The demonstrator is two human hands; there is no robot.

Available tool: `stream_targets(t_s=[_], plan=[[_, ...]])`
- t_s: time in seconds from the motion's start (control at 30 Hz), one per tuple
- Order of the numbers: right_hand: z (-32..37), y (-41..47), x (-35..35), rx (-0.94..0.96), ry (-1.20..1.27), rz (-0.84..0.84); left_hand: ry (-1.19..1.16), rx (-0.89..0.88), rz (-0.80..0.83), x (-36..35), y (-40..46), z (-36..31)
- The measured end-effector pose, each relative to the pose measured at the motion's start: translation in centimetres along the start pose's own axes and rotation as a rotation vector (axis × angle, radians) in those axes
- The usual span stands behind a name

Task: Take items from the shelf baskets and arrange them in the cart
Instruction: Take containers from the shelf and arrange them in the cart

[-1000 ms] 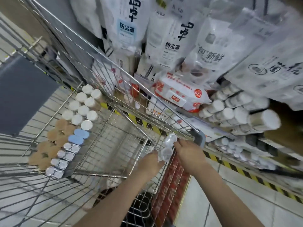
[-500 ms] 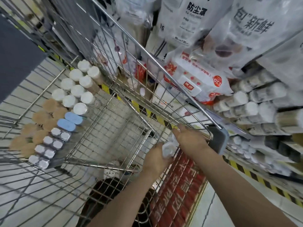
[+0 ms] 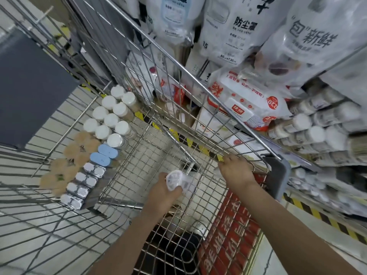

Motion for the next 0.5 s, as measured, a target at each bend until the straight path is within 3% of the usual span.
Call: stream_targets(t_s=[0.2,0.33,0.5], plan=[[0.4,-5.7,4.0,-0.179,1.021,-0.201,-0.033,-0.065,-0.04,5.2,-3.1,-3.0],[-0.2,-13.0,7.7,-0.187,1.38,-0.424,-0.03,-0.179,-0.03,9.9,-7.6,-6.9],[-1.3,-23.0,9.9,-0.325,1.713,-0.572,-0.042,-0.332,0.032,14.5,-15.0,-12.7]])
Point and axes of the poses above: each hand's wrist, its own y-axis towards the middle knuckle, its own x-axis out of the back of the hand, z = x × y, the point moved 6 cm from there along y, towards the middle knuckle, and after that the axes turned 5 degrees about y, right-handed, at the moved point
